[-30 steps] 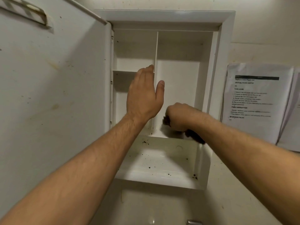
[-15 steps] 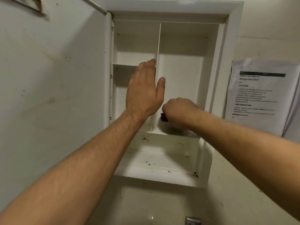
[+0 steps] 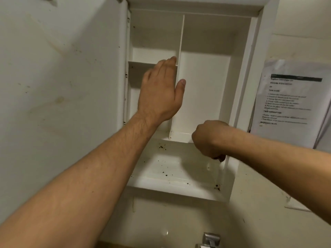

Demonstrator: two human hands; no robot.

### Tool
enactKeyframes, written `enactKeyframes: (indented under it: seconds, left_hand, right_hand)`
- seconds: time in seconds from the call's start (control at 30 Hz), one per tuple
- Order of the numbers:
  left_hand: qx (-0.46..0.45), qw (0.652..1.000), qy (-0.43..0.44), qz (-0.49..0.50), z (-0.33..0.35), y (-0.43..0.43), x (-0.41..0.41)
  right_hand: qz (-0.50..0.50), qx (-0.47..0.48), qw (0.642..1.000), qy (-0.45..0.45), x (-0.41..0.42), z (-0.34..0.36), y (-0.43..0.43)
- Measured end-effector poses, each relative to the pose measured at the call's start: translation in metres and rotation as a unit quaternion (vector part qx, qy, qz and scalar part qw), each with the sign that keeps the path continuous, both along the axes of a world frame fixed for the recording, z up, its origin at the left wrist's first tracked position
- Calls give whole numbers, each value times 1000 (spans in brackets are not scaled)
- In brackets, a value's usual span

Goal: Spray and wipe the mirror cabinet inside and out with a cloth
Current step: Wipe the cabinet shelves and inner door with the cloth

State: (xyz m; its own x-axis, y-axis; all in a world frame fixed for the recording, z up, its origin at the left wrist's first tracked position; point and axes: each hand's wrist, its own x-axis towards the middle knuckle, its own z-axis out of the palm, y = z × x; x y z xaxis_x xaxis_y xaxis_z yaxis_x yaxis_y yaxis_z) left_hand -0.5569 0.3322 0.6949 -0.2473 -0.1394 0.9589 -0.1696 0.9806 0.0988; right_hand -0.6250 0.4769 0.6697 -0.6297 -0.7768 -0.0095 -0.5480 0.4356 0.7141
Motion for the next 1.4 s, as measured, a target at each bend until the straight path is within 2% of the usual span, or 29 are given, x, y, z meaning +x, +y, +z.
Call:
enactKeyframes:
  seconds: [0.13,0.2,0.27,0.3,0.43,0.47,0.6,0.67,0.73,0.77,0.8,0.87,0.9,1.0,1.1,1.17,1.23,1.3,1.4]
  left_hand:
    - [4,1000,-24,7,-1,2,-6]
    - [12,1000,-26,6,-2,5,-10]
    - [14,999,-31,4,-2,6,-10]
    - [11,999,-34,5,-2,4,-8]
    - [2,999,-40,-9,-3,-3,0]
    - [4,999,-41,-13,-2,-2,0]
    - [13,999,-43,-1,0,8,-4]
    - [18,999,-37,1,-1,13,-6]
    - [21,999,-32,2,0,14,-7]
    - [19,999,-31,3,0,13,-6]
    - [15,999,-31,6,2,12,-5]
    - [10,999,-36,9,3,9,-3]
    - [9,999,-38,10,3,8,-2]
    - [17,999,-39,12,3,12,0]
    - [22,999,-47,14,6,17,2]
    - [22,998,-56,17,7,16,4]
    - [17,998,-61,21,8,15,5]
    - [16,998,-62,21,8,14,5]
    - [19,998,-58,23,7,14,5]
  right_hand:
    - [-4,-133,989,-70,-9,54,1]
    - [62,-192,979,-10,-17,67,2]
    - [124,-185,974,39,-23,53,7]
    - [131,-186,973,29,-26,38,11]
    - [54,-187,980,-38,-19,-29,22]
    - [40,-212,975,-46,-17,-36,20]
    - [70,-419,883,-201,9,-32,-21]
    - [99,-457,845,-258,24,-37,-35]
    - [151,-467,825,-281,27,-50,-26]
    - [177,-445,833,-276,21,-55,-15]
    - [191,-395,862,-255,12,-54,-2]
    - [148,-291,926,-189,-8,-45,20]
    - [111,-267,943,-166,-16,-38,26]
    - [39,-284,942,-176,-16,-35,13]
    - [111,-369,896,-220,3,-51,-11]
    - [159,-380,873,-262,5,-50,-14]
    - [164,-376,855,-317,-4,-34,-3]
    - [148,-335,880,-304,-18,-22,10]
    - [105,-203,963,-144,-33,-6,16]
